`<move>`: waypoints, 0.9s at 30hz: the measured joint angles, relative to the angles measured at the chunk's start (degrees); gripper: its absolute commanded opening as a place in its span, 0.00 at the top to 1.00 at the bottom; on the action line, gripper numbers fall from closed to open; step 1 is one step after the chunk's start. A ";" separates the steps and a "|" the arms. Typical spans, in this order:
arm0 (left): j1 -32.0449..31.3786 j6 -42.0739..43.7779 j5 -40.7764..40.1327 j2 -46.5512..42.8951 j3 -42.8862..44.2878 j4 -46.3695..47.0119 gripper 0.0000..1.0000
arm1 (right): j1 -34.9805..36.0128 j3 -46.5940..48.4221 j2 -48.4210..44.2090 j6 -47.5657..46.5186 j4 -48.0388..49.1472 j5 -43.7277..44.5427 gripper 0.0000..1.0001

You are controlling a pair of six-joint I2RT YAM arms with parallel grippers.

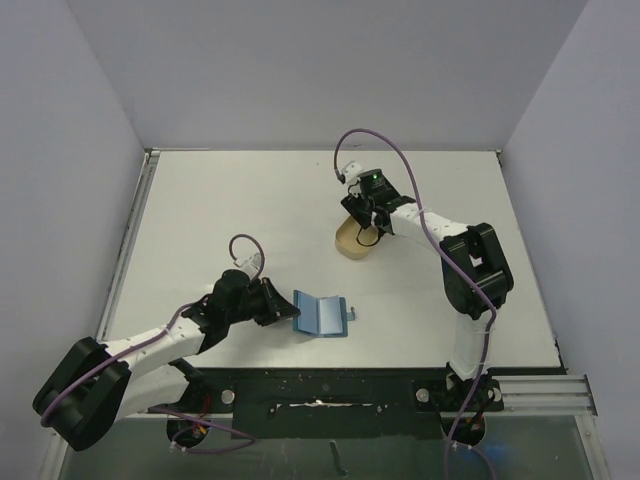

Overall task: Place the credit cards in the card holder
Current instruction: Pick up the credit card from the storage box.

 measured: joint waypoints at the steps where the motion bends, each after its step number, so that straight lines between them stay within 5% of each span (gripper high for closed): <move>1: 0.00 -0.02 -0.04 0.00 0.00 0.02 1.00 | 0.00 -0.17 0.00 -0.02 0.11 -0.22 0.26; 27: 0.00 -0.22 -0.13 0.04 -0.76 0.07 1.00 | -0.35 -0.83 1.11 -0.48 1.07 -0.28 0.55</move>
